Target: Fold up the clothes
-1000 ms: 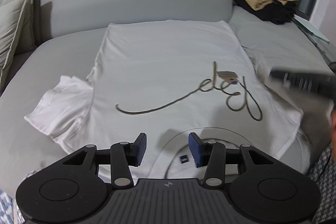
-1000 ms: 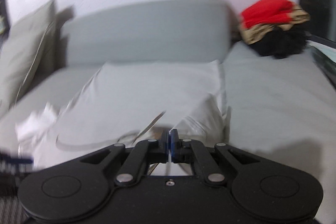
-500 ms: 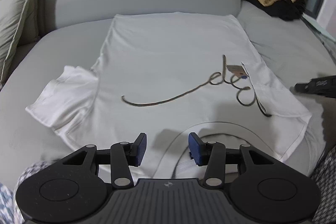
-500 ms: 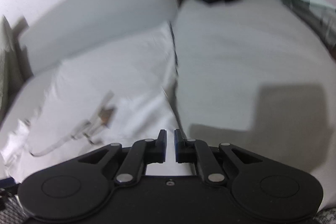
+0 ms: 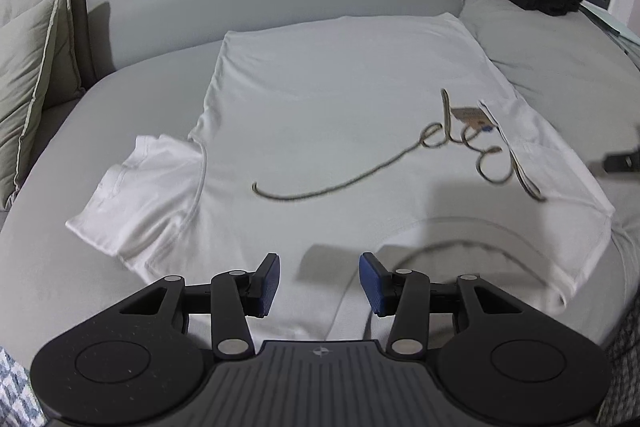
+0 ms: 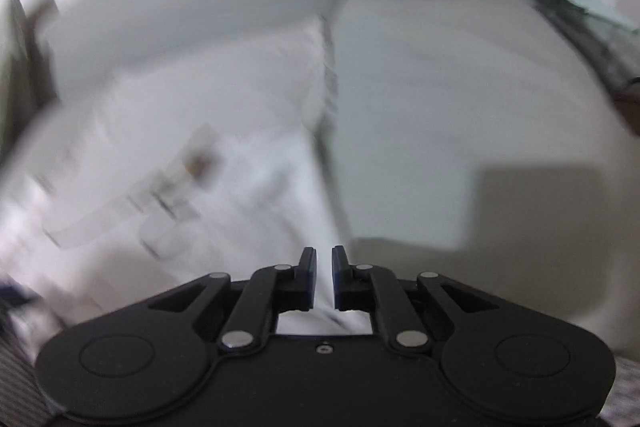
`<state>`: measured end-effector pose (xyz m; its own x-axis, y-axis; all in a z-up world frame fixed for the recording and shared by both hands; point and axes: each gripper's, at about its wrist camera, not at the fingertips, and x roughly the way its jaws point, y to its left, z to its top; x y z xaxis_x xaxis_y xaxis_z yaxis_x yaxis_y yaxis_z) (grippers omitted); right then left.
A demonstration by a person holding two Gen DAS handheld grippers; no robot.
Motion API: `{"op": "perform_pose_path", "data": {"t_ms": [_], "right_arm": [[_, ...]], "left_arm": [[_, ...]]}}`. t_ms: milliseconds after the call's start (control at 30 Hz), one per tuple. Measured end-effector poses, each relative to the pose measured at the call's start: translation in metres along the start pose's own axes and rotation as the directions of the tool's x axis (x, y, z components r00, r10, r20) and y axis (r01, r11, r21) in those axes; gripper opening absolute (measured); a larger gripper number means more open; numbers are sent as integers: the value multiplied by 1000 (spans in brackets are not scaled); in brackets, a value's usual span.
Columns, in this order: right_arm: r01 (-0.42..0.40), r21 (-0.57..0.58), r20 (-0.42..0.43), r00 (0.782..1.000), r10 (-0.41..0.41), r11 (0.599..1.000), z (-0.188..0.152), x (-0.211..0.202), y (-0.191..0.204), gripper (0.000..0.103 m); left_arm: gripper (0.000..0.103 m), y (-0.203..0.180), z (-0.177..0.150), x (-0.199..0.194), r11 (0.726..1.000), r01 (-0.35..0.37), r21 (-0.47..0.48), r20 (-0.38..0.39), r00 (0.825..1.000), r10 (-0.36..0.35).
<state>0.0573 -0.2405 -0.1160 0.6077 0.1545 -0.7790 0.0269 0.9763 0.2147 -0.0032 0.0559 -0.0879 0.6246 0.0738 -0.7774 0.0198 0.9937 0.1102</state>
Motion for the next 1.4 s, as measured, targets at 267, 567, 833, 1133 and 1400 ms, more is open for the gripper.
{"op": "perform_pose_path", "data": {"t_ms": [267,567,833,1133,1400], "right_arm": [[-91,-49,-80,993,87,995,-13,48,40,9],[-171,-100,-52,985,167,980,-31,-11,45,11],[-247,-112,-186,957,224,963,-54,-6,73,15],[-353,3,-80,933,352,936,-19,-8,77,43],[-397,132,-159,896,415,908,-17,34,93,48]], "left_arm": [[38,-20,-12,22,993,25,115,-40,999,-20],[39,17,-26,-13,997,35,-64,21,999,-34],[38,20,-38,-18,992,105,-63,-72,991,-110],[50,124,-36,-34,928,-122,-351,113,979,171],[49,226,-45,13,708,-85,-701,45,986,163]]}}
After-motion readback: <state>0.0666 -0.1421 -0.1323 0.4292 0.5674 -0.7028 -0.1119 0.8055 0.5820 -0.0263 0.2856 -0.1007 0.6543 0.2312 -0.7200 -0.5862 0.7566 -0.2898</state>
